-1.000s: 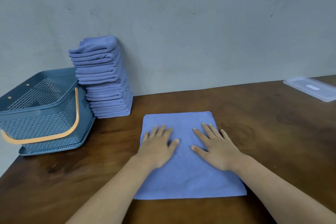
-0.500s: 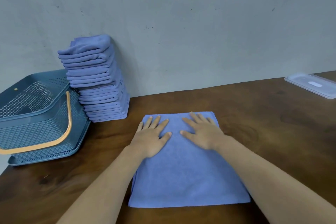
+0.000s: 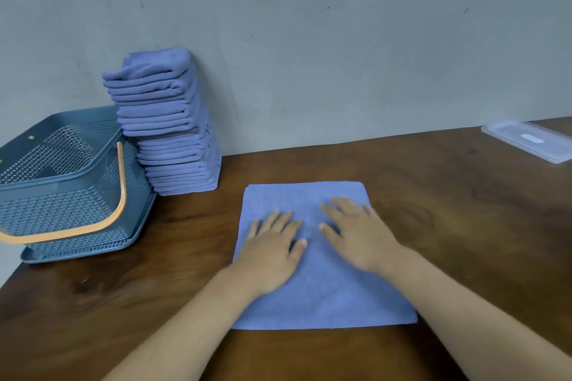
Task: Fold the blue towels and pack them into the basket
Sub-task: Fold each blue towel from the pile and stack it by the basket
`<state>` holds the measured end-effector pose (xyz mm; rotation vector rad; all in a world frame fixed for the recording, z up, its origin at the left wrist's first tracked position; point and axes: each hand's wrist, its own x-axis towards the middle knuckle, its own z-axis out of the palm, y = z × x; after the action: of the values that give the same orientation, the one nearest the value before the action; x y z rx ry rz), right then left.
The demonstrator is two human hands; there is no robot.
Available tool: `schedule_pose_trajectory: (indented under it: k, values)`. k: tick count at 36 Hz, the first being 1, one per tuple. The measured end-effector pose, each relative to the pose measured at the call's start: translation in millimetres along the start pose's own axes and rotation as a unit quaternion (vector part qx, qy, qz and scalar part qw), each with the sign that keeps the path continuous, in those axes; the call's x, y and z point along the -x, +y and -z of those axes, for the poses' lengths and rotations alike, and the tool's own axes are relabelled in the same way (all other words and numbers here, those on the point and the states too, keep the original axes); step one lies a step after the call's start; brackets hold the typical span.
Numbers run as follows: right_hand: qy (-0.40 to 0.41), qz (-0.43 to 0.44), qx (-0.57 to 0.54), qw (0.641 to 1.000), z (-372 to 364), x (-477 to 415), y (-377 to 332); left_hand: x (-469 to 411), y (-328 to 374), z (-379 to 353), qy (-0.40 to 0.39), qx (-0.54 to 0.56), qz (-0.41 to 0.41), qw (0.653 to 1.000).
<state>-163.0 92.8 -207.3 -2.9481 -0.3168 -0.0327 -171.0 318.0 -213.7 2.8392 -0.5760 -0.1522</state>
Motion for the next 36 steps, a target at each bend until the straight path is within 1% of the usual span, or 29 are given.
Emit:
schedule_pose_trajectory:
  k: [3, 5, 8, 11, 15, 17, 19, 21, 23, 25, 27, 29, 30, 34, 36]
  values:
    - [-0.049, 0.025, -0.015, 0.998, -12, 42, -32, 32, 13, -9, -0.032, -0.002, -0.015, 0.999]
    - [-0.061, 0.031, -0.009, 0.998, -21, 67, -37, 51, 8, -12, -0.029, -0.010, -0.015, 0.999]
    - [-0.050, 0.025, -0.003, 0.998, -20, 93, -26, 73, -14, -11, -0.014, -0.028, 0.006, 0.999]
    - [-0.044, 0.006, 0.014, 0.999, -17, 111, -2, 90, -39, -8, -0.023, -0.015, 0.046, 0.999]
    - [-0.049, -0.020, -0.016, 0.998, -14, 128, 13, 104, -53, -5, -0.022, -0.017, 0.083, 0.996]
    - [-0.034, -0.027, -0.019, 0.999, -14, 133, 12, 108, -50, -7, -0.004, -0.025, 0.107, 0.994]
    - [0.008, -0.017, -0.005, 1.000, -16, 138, 10, 112, -42, -9, 0.055, -0.061, 0.113, 0.990]
    - [0.074, 0.033, 0.002, 0.997, -16, 143, 6, 116, -28, -8, 0.129, -0.085, 0.064, 0.986]
    - [0.114, 0.102, -0.035, 0.988, -18, 146, 1, 119, -10, -8, 0.170, -0.040, -0.037, 0.984]
    - [0.116, 0.165, -0.080, 0.976, -20, 149, -4, 121, 9, -7, 0.152, 0.008, -0.138, 0.979]
    - [0.107, 0.195, -0.098, 0.970, -22, 152, -10, 120, 21, -8, 0.102, 0.019, -0.202, 0.974]
    - [0.110, 0.196, -0.105, 0.969, -23, 155, -14, 118, 26, -14, 0.066, 0.002, -0.228, 0.972]
    - [0.111, 0.190, -0.110, 0.969, -22, 156, -15, 117, 27, -16, 0.064, -0.005, -0.229, 0.971]
    - [0.102, 0.173, -0.111, 0.973, -17, 157, -19, 112, 26, -28, 0.131, -0.024, -0.238, 0.962]
    - [0.095, 0.166, -0.100, 0.976, -18, 155, -20, 110, 26, -31, 0.151, -0.026, -0.232, 0.961]
